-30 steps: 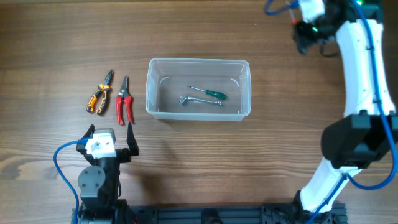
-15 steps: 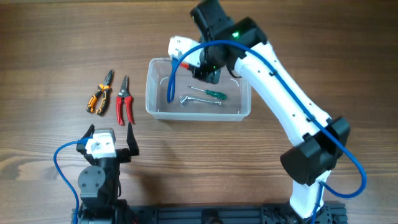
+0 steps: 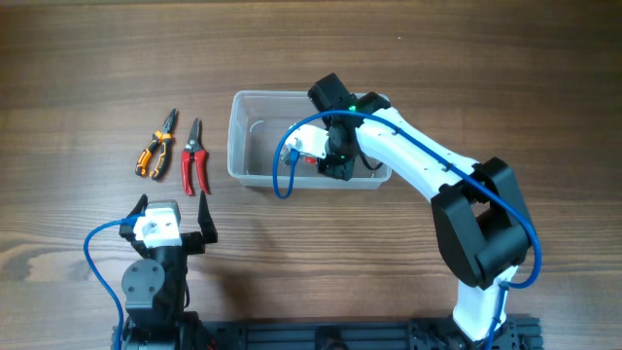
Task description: Pack container
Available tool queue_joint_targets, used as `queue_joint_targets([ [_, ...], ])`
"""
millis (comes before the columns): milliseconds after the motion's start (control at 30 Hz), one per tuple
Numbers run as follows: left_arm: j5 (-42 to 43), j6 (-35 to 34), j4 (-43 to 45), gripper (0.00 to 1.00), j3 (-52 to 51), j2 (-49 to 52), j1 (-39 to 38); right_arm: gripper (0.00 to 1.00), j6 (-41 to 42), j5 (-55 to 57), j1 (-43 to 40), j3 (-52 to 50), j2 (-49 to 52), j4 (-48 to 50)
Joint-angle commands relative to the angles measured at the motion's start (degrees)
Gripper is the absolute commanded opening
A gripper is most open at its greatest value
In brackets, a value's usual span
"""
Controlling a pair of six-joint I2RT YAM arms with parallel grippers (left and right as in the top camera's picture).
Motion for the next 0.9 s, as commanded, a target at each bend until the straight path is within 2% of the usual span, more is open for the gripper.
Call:
queue_joint_targets([
  [0,0.11,0.68,0.17,1.00,-0.37,-0.42,-0.20,0.46,4.42,-0.28,-0.02,-0.20,-0.37,1.68],
  [33,0.11,0.68,0.17,1.00,-0.37,-0.42,-0.20,0.52,5.77,-0.28,-0.02,-0.20,-0.37,2.25],
  [67,0.11,0.68,0.17,1.00,-0.37,-0.42,-0.20,0.53,7.23,-0.28,-0.02,-0.20,-0.39,2.84],
  [200,0.11,0.68,0.17,1.00,-0.37,-0.42,-0.20,0.51,9.35,-0.31,-0.02,0.55,-0.39,2.82],
  [267,0.11,0.68,0.17,1.00,-0.37,-0.42,-0.20,0.49,12.33,-0.28,-0.02,4.79,-0.46,2.23],
  [333,0.11,0.68,0.17,1.00,-0.37,-0.42,-0.20,0.44,18.23,0.81,-0.02,13.84,-0.57,-0.46],
  [367,0.11,0.68,0.17,1.00,-0.37,-0.42,-0.20,0.42,25.31,5.35,-0.26,21.29,-0.57,-3.54],
  [467,0.11,0.68,0.17,1.00,-0.37,-0.42,-0.20,0.42,36.89,14.08,-3.26,37.29,-0.57,-10.54],
  [533,0.11,0.68,0.17,1.00,-0.37,-0.42,-0.20,0.41,44.00,13.03,-11.08,48.46,-0.57,-15.87],
  [600,0.11,0.68,0.17,1.00,-0.37,-0.42,-0.20,0.43,46.38,9.51,-20.06,52.00,-0.57,-18.67],
  [767,0.11,0.68,0.17,1.00,-0.37,-0.42,-0.20,0.63,46.51,4.09,-47.39,50.86,-0.37,-22.80],
  [867,0.11,0.68,0.17,1.00,-0.37,-0.42,-0.20,0.69,46.51,3.72,-55.95,50.84,-0.37,-22.67],
])
